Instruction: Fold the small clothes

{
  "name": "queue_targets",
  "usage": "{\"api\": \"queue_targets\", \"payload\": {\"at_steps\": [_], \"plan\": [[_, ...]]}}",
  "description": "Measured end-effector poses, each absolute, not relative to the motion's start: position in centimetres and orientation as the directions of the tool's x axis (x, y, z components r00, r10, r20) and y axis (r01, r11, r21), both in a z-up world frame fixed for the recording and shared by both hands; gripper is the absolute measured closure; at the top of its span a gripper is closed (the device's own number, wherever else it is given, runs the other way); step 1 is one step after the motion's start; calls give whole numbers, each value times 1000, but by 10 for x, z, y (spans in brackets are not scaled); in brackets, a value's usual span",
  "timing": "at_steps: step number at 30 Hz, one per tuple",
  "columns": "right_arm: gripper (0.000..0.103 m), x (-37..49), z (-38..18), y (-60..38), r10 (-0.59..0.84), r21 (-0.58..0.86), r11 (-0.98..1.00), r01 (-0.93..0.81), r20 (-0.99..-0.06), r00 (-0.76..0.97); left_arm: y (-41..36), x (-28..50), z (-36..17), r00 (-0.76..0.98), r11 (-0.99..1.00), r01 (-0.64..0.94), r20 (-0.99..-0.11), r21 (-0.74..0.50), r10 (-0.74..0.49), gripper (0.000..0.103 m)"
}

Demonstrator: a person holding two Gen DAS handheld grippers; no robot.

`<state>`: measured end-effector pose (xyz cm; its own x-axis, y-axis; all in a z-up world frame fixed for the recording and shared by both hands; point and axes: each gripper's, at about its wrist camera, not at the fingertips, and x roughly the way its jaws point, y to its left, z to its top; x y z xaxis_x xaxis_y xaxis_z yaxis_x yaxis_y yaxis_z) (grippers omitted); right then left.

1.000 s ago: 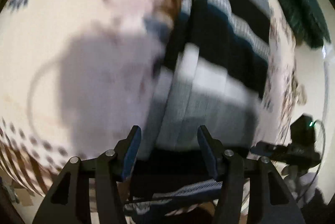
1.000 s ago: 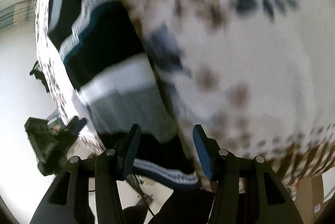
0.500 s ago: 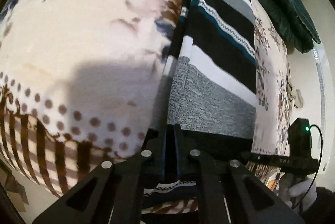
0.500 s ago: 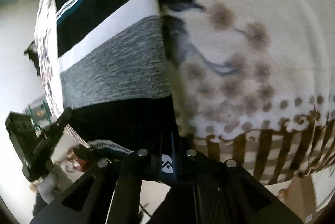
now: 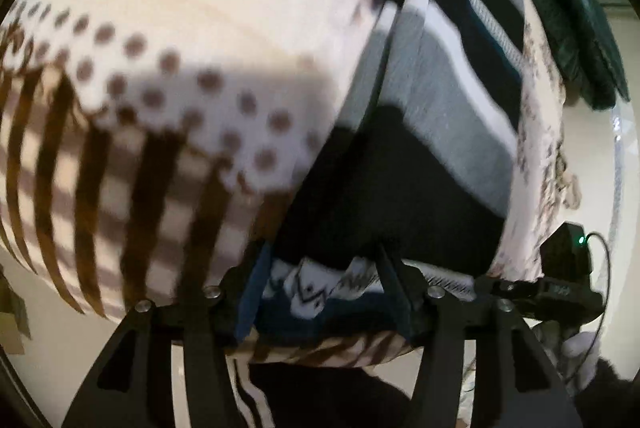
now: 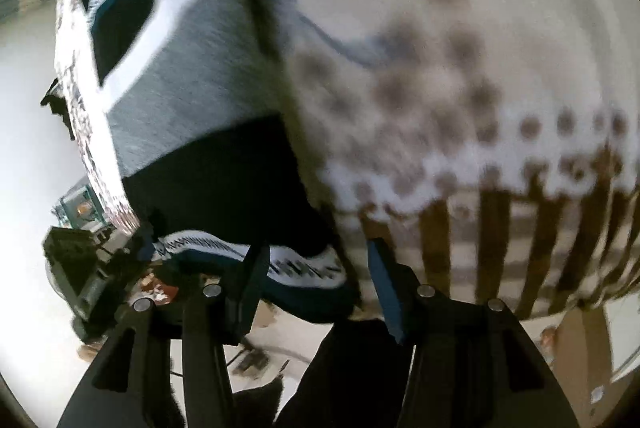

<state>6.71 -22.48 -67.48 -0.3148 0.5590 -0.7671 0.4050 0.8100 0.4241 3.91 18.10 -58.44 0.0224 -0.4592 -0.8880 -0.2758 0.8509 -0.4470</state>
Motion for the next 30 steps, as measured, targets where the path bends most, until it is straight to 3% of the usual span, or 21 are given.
{"api": "queue_targets", "payload": {"at_steps": [1, 3, 5, 6, 12, 15, 16, 17, 19, 20, 26, 28, 30], "plan": [[50, 61, -681, -224, 578, 430, 796, 426, -748, -325, 179, 35, -583, 36, 853, -269, -890, -447, -455, 77], [50, 53, -687, -223, 598, 442, 782, 440, -729, -332, 177, 29, -583, 41, 855, -271, -893, -442, -448, 91], [84, 46, -687, -220, 606, 461, 777, 429, -731, -312, 179, 25, -576, 72, 850, -277, -891, -449, -448, 93], [93, 43, -686, -218, 608, 468, 776, 423, -733, -305, 178, 24, -573, 76, 850, -276, -892, -448, -446, 94], [95, 31, -675, -205, 571, 452, 807, 381, -764, -302, 183, 22, -574, 72, 845, -276, -887, -458, -457, 94], [92, 38, -677, -191, 566, 453, 815, 361, -755, -330, 185, 26, -568, 63, 834, -275, -875, -478, -480, 84], [89, 41, -675, -187, 571, 456, 811, 366, -752, -329, 188, 26, -566, 65, 831, -274, -871, -484, -486, 70], [85, 44, -674, -187, 581, 465, 805, 369, -744, -330, 191, 26, -563, 79, 825, -268, -864, -498, -497, 63], [59, 48, -672, -188, 592, 476, 797, 371, -738, -325, 197, 26, -563, 97, 821, -267, -862, -505, -498, 46], [55, 49, -671, -195, 591, 475, 797, 373, -743, -315, 200, 26, -567, 95, 818, -278, -862, -503, -498, 45], [53, 42, -685, -203, 653, 495, 735, 463, -700, -289, 195, 34, -602, 47, 794, -282, -834, -539, -550, 44], [53, 37, -693, -200, 689, 520, 702, 486, -668, -281, 192, 38, -608, 43, 790, -268, -826, -552, -562, 30], [53, 36, -698, -194, 711, 539, 681, 496, -648, -271, 189, 41, -611, 48, 779, -262, -813, -570, -580, 23]]}}
